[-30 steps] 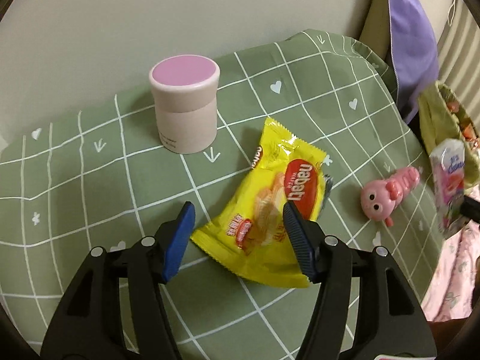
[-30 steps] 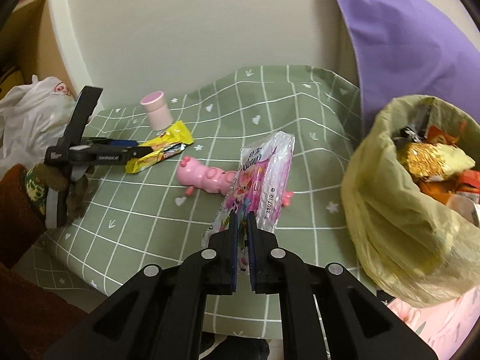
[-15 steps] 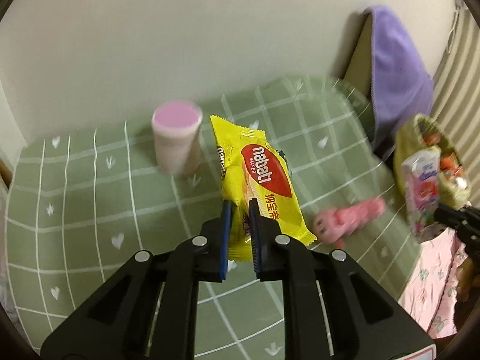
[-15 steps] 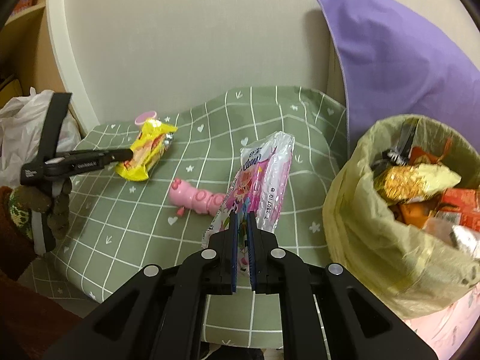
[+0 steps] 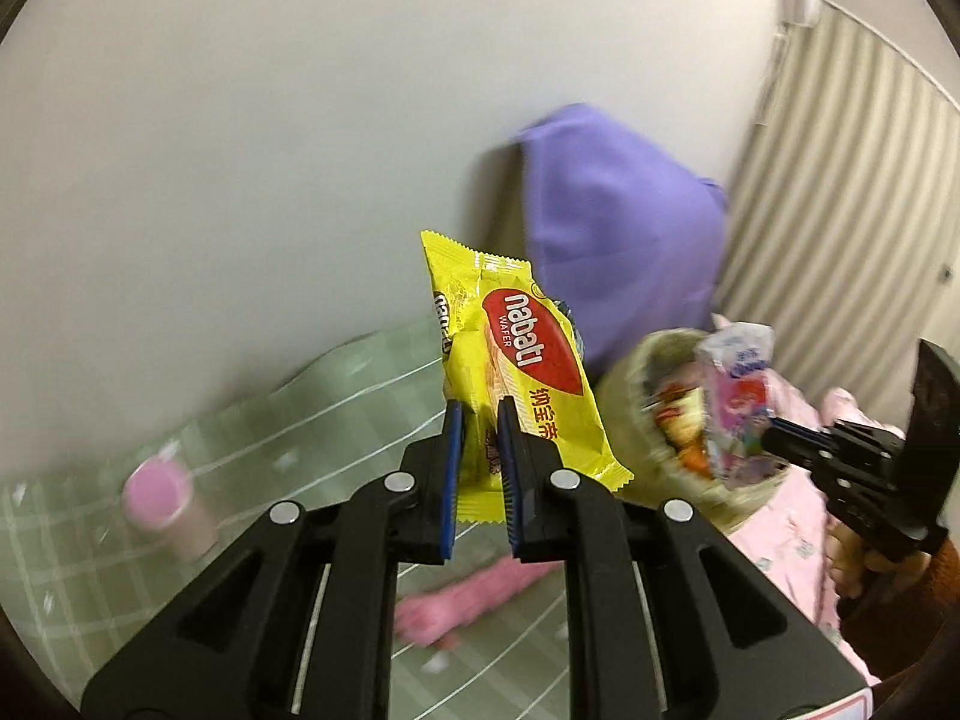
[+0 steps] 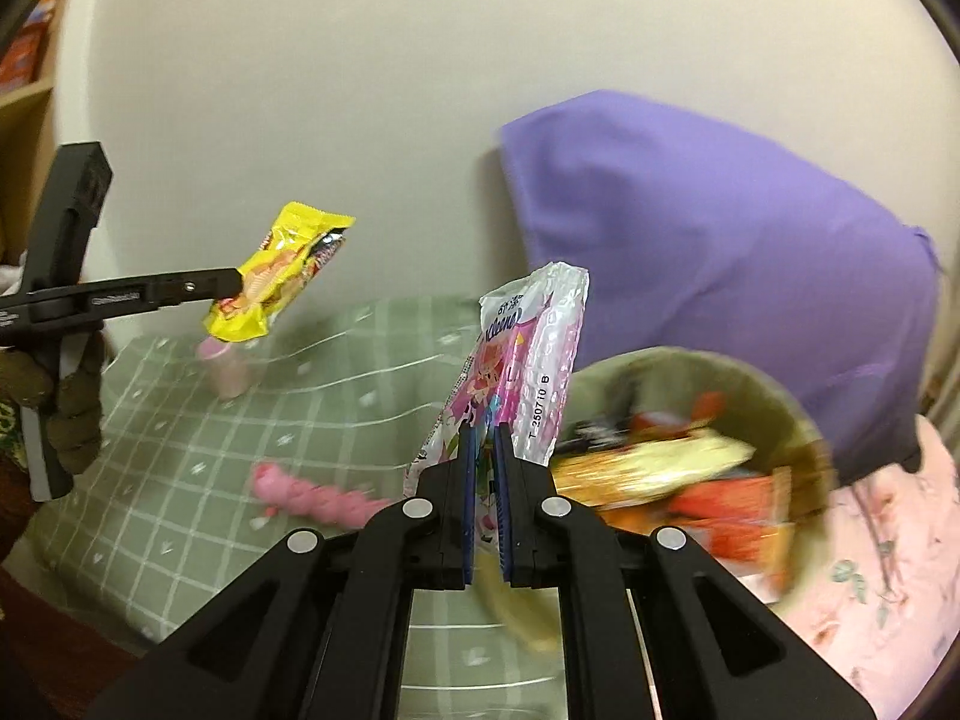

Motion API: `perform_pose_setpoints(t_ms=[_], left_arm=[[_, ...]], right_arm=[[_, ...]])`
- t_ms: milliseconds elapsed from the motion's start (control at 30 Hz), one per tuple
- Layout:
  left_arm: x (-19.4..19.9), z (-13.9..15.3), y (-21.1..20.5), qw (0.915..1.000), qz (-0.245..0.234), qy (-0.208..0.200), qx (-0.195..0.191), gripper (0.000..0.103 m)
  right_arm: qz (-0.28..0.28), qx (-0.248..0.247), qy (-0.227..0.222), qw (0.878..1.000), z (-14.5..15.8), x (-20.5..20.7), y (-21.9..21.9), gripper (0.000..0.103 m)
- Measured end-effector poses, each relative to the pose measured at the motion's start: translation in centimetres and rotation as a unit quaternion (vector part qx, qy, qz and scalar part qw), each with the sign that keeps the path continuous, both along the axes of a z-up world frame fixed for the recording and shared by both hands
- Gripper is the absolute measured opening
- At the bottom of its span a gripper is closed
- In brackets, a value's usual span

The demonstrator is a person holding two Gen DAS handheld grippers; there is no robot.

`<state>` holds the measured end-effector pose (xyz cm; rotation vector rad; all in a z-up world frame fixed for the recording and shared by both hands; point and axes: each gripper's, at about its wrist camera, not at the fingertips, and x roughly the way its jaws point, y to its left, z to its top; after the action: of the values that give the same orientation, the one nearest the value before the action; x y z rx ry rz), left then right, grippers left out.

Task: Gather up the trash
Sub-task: 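Carry both packs over the yellow trash bag and open both grippers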

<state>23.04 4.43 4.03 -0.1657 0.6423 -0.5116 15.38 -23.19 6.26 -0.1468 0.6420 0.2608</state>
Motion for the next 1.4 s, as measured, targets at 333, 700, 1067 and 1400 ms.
perform_pose_setpoints(t_ms=[333,700,1067,1400], left_arm=[[3.1,1.7,-10.2,0.9925,-0.122,0.000,-0.004,0.012],[5.8,-4.5,-20.1,0.9702,-0.219,0.092,0.048,0.012],[9.4,-7.5,-25.7,0.9621,-0.223,0.114,0.108,0.012],[8.3,-6.2,-23.5,0.9604,-0.243,0.115,0.073,0.012]], right_arm=[[-0.095,-0.009,-0.012,0.995,1.8,1.2,-7.6,0.008],[-0.096,-0.022,0.021,0.995,-0.1,1.9,-10.2,0.008],[-0.102,-0.048,0.110,0.988,-6.3,7.2,-11.7,0.008],[-0.089,-0.018,0.097,0.991,-5.5,6.1,-11.1,0.008]])
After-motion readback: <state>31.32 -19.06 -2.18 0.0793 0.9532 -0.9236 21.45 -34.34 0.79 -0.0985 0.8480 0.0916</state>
